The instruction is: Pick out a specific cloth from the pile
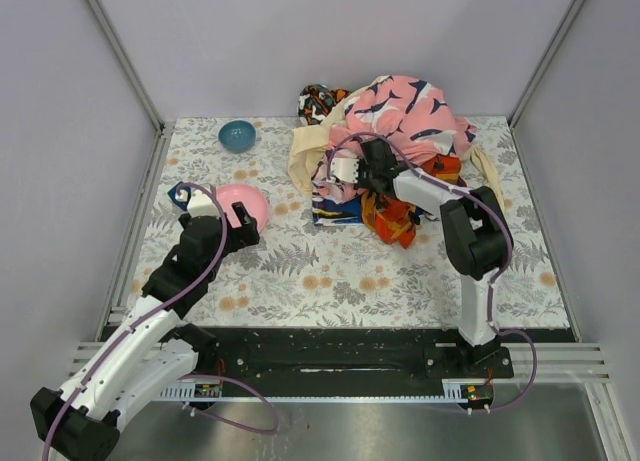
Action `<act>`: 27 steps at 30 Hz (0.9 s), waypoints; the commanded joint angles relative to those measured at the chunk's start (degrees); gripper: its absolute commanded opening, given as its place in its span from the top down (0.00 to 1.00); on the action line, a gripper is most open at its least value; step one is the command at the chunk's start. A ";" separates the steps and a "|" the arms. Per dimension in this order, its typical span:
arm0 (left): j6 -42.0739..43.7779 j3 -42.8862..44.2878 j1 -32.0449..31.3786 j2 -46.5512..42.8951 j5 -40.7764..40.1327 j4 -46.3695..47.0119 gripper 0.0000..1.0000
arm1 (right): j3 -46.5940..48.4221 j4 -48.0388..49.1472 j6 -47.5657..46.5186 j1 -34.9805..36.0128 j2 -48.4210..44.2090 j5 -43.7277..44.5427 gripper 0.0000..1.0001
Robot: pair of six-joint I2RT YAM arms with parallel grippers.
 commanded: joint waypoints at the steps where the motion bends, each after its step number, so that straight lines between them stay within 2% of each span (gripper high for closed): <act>1: -0.53 1.94 0.15 -0.04 -0.73 1.42 0.01 | -2.76 16.30 11.46 -0.44 -14.61 -1.60 1.00; 4: -0.70 2.02 0.15 -0.22 0.06 1.51 0.01 | -3.29 15.70 18.60 -0.44 -21.82 -5.54 1.00; 9: -0.88 2.37 0.15 0.40 1.56 1.95 0.01 | -5.67 20.26 28.88 -0.44 -31.49 -11.18 1.00; 11: -1.06 2.64 0.24 0.92 1.82 1.95 0.01 | -4.79 22.97 33.89 -0.53 -32.73 -7.95 1.00; 14: -1.14 2.99 0.15 1.72 2.70 2.21 0.01 | -1.99 29.57 39.87 -1.84 -31.60 2.94 1.00; 16: -1.23 3.17 0.15 2.42 3.58 3.09 0.01 | 2.49 29.76 45.13 -4.38 -29.24 8.48 1.00; 20: -0.62 4.31 0.15 4.52 5.60 4.58 0.01 | 12.50 25.82 57.96 -10.88 -23.08 21.39 1.00; 23: -0.18 5.36 0.15 7.07 7.01 6.25 0.01 | 21.11 16.35 72.09 -17.73 -17.90 28.17 1.00; 27: 0.79 7.90 0.15 12.77 11.30 10.02 0.01 | 32.27 -1.23 88.55 -25.30 -9.82 27.84 1.00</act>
